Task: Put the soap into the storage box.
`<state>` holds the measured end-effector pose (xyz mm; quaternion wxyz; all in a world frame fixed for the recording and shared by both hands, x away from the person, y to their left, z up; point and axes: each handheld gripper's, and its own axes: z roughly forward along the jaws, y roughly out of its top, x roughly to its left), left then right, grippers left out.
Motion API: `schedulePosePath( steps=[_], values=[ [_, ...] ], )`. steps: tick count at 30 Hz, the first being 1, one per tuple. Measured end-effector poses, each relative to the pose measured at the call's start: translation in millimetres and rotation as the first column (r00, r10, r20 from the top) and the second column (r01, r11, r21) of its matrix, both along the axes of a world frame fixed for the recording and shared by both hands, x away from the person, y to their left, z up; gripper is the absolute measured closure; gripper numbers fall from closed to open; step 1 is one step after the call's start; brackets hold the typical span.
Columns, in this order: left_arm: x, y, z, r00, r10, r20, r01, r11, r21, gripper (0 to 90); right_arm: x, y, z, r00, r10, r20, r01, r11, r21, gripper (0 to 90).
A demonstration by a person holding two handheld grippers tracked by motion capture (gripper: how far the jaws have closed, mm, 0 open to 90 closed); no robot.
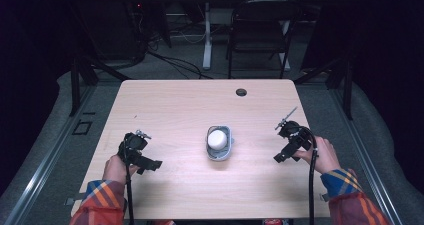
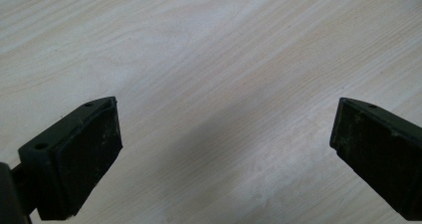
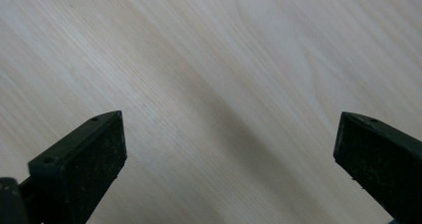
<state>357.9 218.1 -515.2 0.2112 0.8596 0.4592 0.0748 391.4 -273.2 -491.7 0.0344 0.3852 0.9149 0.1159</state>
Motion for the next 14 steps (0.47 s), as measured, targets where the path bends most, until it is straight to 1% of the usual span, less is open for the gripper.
schedulePosePath(
  steps=[1,2,3,4,5,6,7,8,9,10,11,12,13,14],
  values=[
    [-0.4,0.2,0.5,1.0,-0.003,0.003,0.003,1.0,-0.001,0.0,-2.2,-2.7,-3.5,1.0,-0.008,-0.002,0.008,1.0,-0.001,0.0],
    [-0.6,0.3,0.7,1.0,-0.005,0.004,0.005,1.0,-0.002,0.0,-4.7,-7.0,-9.0,0.9998,-0.013,-0.017,0.013,0.9998,-0.018,0.0],
    [-0.9,0.4,0.8,1.0,-0.006,0.001,0.006,1.0,-0.005,0.0,-7.0,-9.3,-15.0,0.9991,-0.032,-0.026,0.032,0.9994,-0.009,0.0],
    [-1.0,0.4,0.6,1.0,-0.007,0.004,0.007,0.9999,-0.007,0.0,-8.5,-11.7,-20.0,0.9988,-0.034,-0.036,0.033,0.9994,-0.01,0.0],
    [-1.0,0.3,0.5,0.9999,-0.011,0.007,0.011,0.9999,-0.009,0.0,-10.2,-13.6,-25.1,0.9979,-0.046,-0.044,0.046,0.9989,-0.006,0.0],
    [-1.1,0.1,0.3,0.9999,-0.016,0.006,0.016,0.9999,-0.007,0.0,-8.8,-16.1,-26.4,0.9968,-0.038,-0.07,0.035,0.9987,-0.037,0.0],
    [-1.2,-0.4,-0.2,0.9998,-0.02,0.008,0.02,0.9998,-0.006,0.0,-8.9,-17.7,-29.5,0.9958,-0.055,-0.072,0.053,0.9981,-0.032,0.0],
    [-1.1,-0.6,-0.2,0.9997,-0.024,0.004,0.024,0.9997,-0.003,0.0,-6.4,-19.7,-28.5,0.9955,-0.039,-0.087,0.033,0.9971,-0.069,0.0],
    [-1.1,-0.9,-0.5,0.9997,-0.024,-0.001,0.024,0.9997,-0.001,0.0,-5.1,-20.5,-28.5,0.9954,-0.04,-0.087,0.033,0.9965,-0.077,0.0],
    [-0.9,-1.1,-0.7,0.9997,-0.026,0.0,0.026,0.9997,-0.001,0.0,-6.0,-20.1,-31.0,0.9959,-0.068,-0.06,0.064,0.9957,-0.066,0.0],
    [-1.0,-1.3,-0.9,0.9996,-0.027,0.001,0.027,0.9996,0.001,0.0,-6.0,-20.1,-31.0,0.9959,-0.068,-0.06,0.064,0.9957,-0.066,0.0],
    [-0.9,-1.3,-0.8,0.9996,-0.027,0.0,0.027,0.9996,0.002,0.0,-6.3,-19.0,-32.1,0.9956,-0.079,-0.05,0.076,0.9949,-0.067,0.0],
    [-0.9,-1.3,-0.8,0.9996,-0.027,0.0,0.027,0.9996,0.002,0.0,-5.4,-19.4,-31.5,0.9962,-0.067,-0.056,0.062,0.995,-0.078,0.0],
    [-0.9,-1.4,-0.8,0.9996,-0.027,-0.002,0.027,0.9996,0.002,0.0,-5.4,-19.4,-31.5,0.9962,-0.067,-0.056,0.062,0.995,-0.078,0.0]
  ],
)
